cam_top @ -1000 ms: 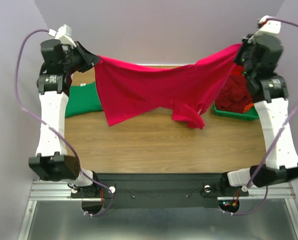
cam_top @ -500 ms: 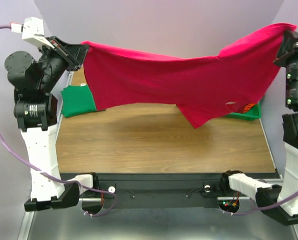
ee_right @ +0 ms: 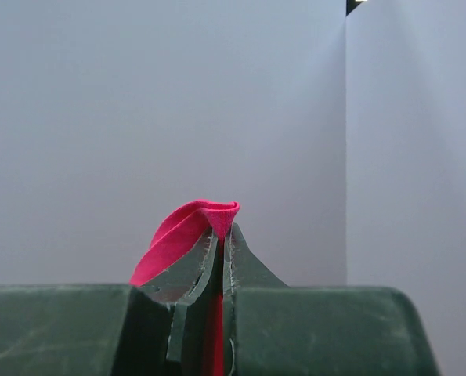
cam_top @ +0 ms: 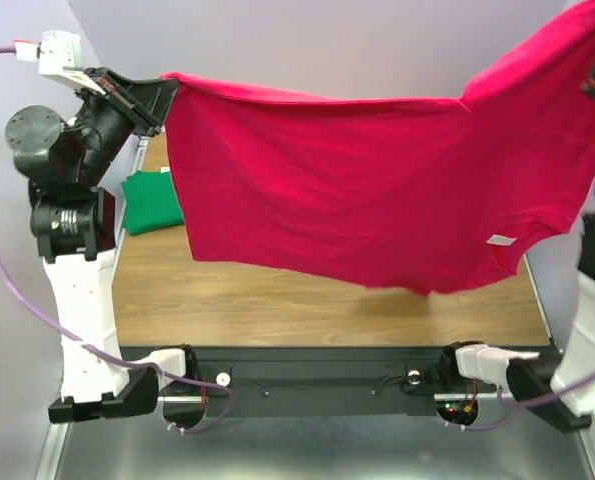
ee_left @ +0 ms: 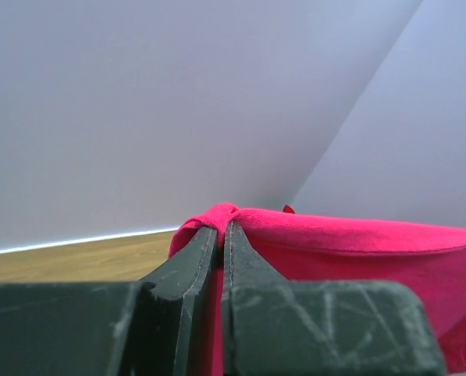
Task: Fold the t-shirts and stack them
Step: Flatten the tshirt out
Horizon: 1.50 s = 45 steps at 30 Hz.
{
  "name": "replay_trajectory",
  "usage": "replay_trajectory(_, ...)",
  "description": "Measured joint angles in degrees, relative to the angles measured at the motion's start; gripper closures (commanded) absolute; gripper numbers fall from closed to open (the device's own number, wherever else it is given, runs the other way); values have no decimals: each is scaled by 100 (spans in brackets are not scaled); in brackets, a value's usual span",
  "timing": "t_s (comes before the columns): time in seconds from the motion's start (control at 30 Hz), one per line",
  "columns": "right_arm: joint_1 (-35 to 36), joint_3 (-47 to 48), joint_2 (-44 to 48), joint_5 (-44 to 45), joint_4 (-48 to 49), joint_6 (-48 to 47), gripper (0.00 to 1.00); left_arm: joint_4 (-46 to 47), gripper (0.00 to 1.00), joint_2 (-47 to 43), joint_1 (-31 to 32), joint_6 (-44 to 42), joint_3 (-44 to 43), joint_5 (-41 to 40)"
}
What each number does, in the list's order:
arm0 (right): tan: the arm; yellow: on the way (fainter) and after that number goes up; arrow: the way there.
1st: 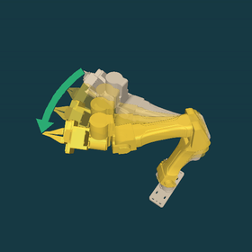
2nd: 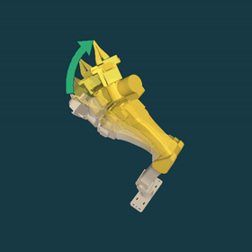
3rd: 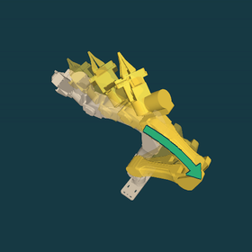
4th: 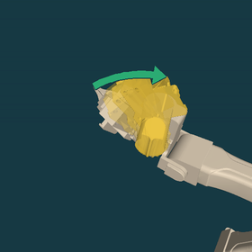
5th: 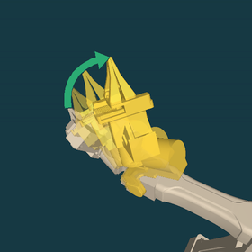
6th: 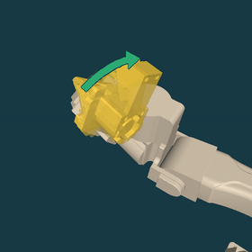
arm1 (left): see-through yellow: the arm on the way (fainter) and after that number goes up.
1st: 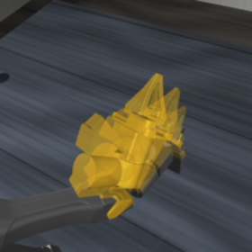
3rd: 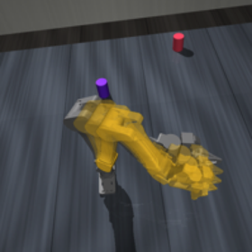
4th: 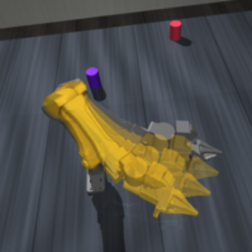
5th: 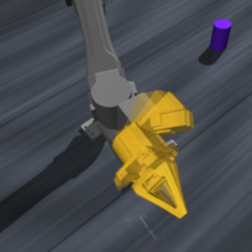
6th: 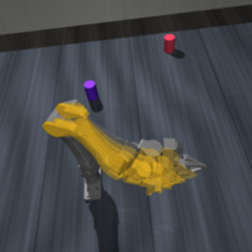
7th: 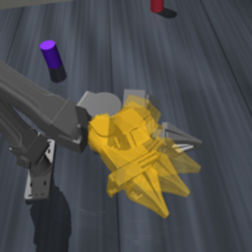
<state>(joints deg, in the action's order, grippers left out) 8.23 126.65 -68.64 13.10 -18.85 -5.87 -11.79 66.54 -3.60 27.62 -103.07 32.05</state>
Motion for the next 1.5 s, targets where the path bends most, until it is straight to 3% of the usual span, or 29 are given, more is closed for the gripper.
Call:
replay_trajectory(0.17,0,-48,-909,9,284,-101,100,417,100,472,20,273,564,120)
replay_trajectory(0.4,-2,-376,-2804,-221,400,-37,100,476,100,2361,236,249,656,-125)
replay_trajectory(0.53,-2,-334,-3858,-426,236,63,100,85,100,3364,319,155,284,-289)
replay_trajectory(0.67,-2,-57,-4306,-592,70,173,100,-304,100,3807,348,0,-407,-428)
replay_trajectory(0.8,0,299,-4256,-726,92,258,100,-343,100,3753,352,-149,-986,-474)
replay_trajectory(0.97,-2,289,-3598,-855,208,269,100,-275,100,3272,348,-299,-1036,-557)
replay_trajectory(1.23,-2,-264,-1943,-1126,352,219,100,28,100,1853,289,-275,-402,-715)
replay_trajectory(1.5,-2,-118,-774,-1126,487,85,100,297,100,358,273,-214,55,-916)
